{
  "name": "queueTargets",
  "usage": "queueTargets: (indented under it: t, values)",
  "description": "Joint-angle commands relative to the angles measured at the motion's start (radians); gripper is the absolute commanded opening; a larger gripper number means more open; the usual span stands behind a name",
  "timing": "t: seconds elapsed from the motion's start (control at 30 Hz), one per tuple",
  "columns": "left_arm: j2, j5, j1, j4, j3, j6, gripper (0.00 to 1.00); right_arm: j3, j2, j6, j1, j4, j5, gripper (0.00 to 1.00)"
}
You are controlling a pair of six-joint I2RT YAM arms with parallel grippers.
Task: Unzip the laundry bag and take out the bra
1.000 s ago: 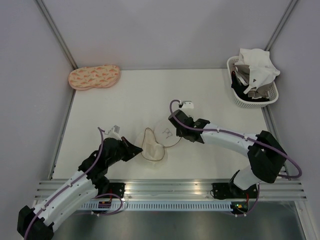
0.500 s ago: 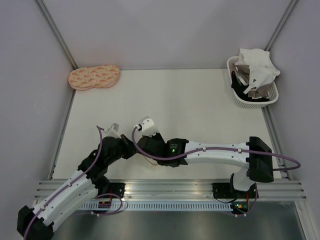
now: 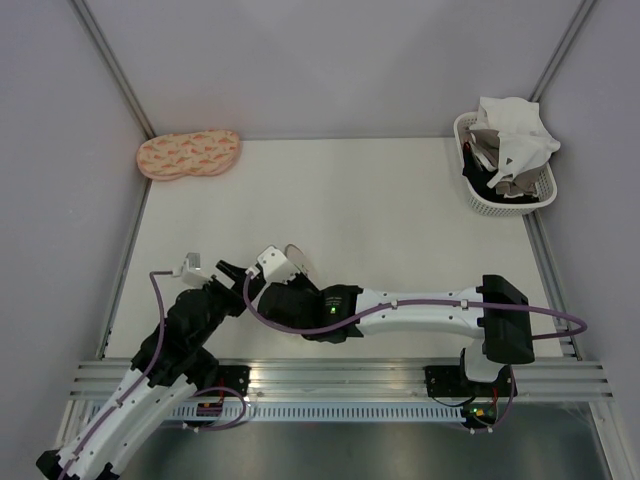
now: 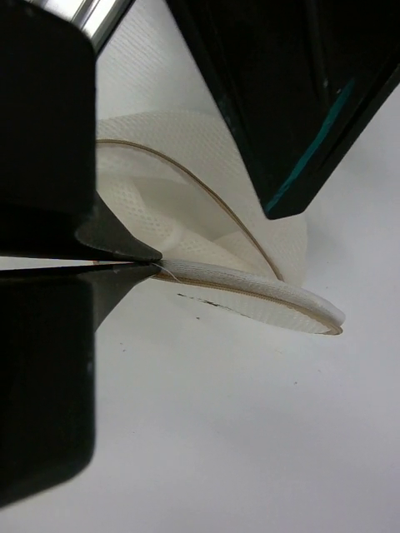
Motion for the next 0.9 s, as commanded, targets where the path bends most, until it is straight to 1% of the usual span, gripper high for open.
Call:
queueTargets:
  t: [0.0,0.1,0.2,0.23,0.3,0.33,0.37,0.4,0.43,0.47,0.53,0.57,0.63,0.7,0.77,0.8,0.87]
  values:
    - [-0.078,-0.110,0.005,-0.089,0.031,-0.063,1.00,0.042,0.004,-0.072,0.007,0.019,0.005,0.00]
    - [-0.139,-0.145,0.005,-0.117,0.019,-0.083,1.00,0.040,0.011,-0.120,0.007,0.038,-0.055,0.00]
    - [-0.193,-0.168,0.005,-0.132,0.007,-0.092,1.00,0.023,0.004,-0.172,0.008,0.074,-0.165,0.00]
    - [-0.203,-0.173,0.005,-0.133,0.006,-0.093,1.00,0.017,-0.001,-0.183,0.007,0.100,-0.258,0.00]
    - [-0.213,-0.177,0.005,-0.135,-0.001,-0.093,1.00,0.008,-0.016,-0.216,0.008,0.116,-0.378,0.14]
    - [-0.213,-0.176,0.005,-0.133,-0.004,-0.093,1.00,0.006,-0.019,-0.223,0.007,0.136,-0.438,0.25]
    - [-0.212,-0.174,0.005,-0.135,-0.006,-0.095,1.00,0.006,-0.027,-0.229,0.005,0.136,-0.548,0.33]
    - [-0.206,-0.165,0.005,-0.133,-0.006,-0.095,1.00,0.014,-0.027,-0.229,0.006,0.137,-0.587,0.45]
    - [-0.192,-0.158,0.005,-0.132,-0.006,-0.095,1.00,0.016,-0.028,-0.220,0.007,0.136,-0.625,0.53]
    - [-0.181,-0.151,0.005,-0.123,-0.003,-0.087,1.00,0.019,-0.036,-0.212,0.003,0.134,-0.683,0.67]
    - [-0.146,-0.122,0.005,-0.103,0.000,-0.054,1.00,0.011,-0.067,-0.188,-0.003,0.145,-0.682,0.70]
    - [-0.132,-0.112,0.005,-0.086,0.003,-0.043,1.00,0.003,-0.082,-0.178,-0.004,0.150,-0.670,0.74]
    - [-0.082,-0.067,0.005,-0.055,0.006,0.006,1.00,-0.030,-0.145,-0.140,-0.016,0.172,-0.604,0.77]
    - [-0.040,-0.024,0.005,-0.029,0.019,0.034,0.99,-0.072,-0.194,-0.123,-0.038,0.182,-0.537,0.77]
    - [0.020,0.010,0.005,0.009,0.019,0.097,1.00,-0.098,-0.269,-0.102,-0.046,0.189,-0.483,0.77]
    - [0.038,0.042,0.005,0.037,0.020,0.133,1.00,-0.112,-0.309,-0.095,-0.049,0.174,-0.431,0.77]
    - [0.104,0.100,0.005,0.081,0.022,0.176,1.00,-0.118,-0.340,-0.076,-0.050,0.144,-0.365,0.77]
